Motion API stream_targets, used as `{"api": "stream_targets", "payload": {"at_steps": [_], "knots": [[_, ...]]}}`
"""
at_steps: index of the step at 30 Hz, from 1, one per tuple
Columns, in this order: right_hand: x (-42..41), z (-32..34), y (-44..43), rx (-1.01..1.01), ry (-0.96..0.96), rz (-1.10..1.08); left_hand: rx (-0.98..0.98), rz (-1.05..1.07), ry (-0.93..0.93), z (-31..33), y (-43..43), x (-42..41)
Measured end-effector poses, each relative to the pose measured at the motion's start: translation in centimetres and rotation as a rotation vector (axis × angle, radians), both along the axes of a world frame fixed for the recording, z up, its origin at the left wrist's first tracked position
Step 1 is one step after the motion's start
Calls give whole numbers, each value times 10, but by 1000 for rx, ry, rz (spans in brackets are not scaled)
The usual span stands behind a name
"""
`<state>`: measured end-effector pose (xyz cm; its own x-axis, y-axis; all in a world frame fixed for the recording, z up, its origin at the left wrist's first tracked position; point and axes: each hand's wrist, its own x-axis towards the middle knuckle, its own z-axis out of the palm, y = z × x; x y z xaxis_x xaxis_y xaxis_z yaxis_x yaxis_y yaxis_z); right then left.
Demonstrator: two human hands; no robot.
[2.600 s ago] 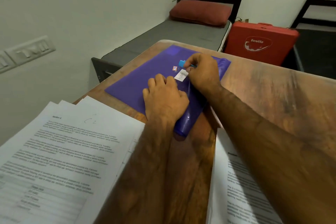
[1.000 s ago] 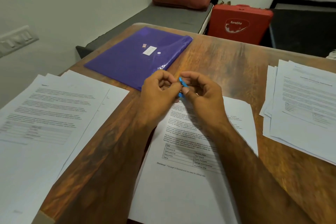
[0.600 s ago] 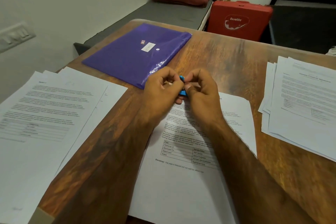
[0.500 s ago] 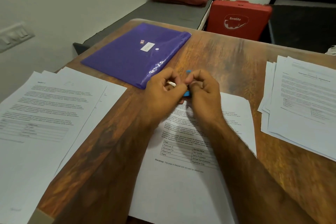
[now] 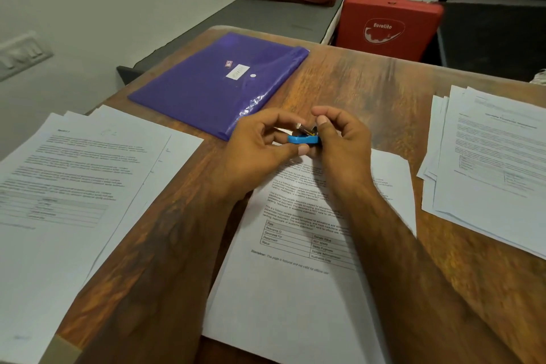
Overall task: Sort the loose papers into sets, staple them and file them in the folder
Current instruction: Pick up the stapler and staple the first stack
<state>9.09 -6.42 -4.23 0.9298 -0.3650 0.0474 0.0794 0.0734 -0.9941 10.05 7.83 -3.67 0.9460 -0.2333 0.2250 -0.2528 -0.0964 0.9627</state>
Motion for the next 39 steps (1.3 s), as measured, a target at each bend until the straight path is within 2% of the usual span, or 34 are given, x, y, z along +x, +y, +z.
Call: {"api": "stream_targets", "payload": {"at_steps": [4,8,12,15,18,23,28,30,32,35,37,39], "knots": [[-1,0,1,-6,-5,40,-16,27,10,1,4,-1],[-1,-2,1,-117,-16,28,-23,20,19,2,4,-2],[-2,-6,1,-613,-196,-20,-34,57,46,2,5,2],[-4,-5,-1,-800,-338,86,-76,88,83,1,5,3],[-3,-11,3,-848,-373,200,-103,96,88,3,5,1],[-2,-12,3,-827,-308,59,-155,63,162,10,8,-3],[-3,-8,-4,-889,-258,23,-68,63,151,13,10,-3],[-1,-6,-12,-837,-271,-9,155,234,74,9,15,2],[1,-4,-17,-733,-244,-52,578,364,-59,4,20,7],[-1,-6,-16,-532,-143,-62,1104,291,-96,-1,15,4],[-2,-9,-16,-439,-98,-86,1226,275,-123,-3,6,0],[0,-9,-18,-368,-82,-113,1196,271,-138,-3,2,-2]]}}
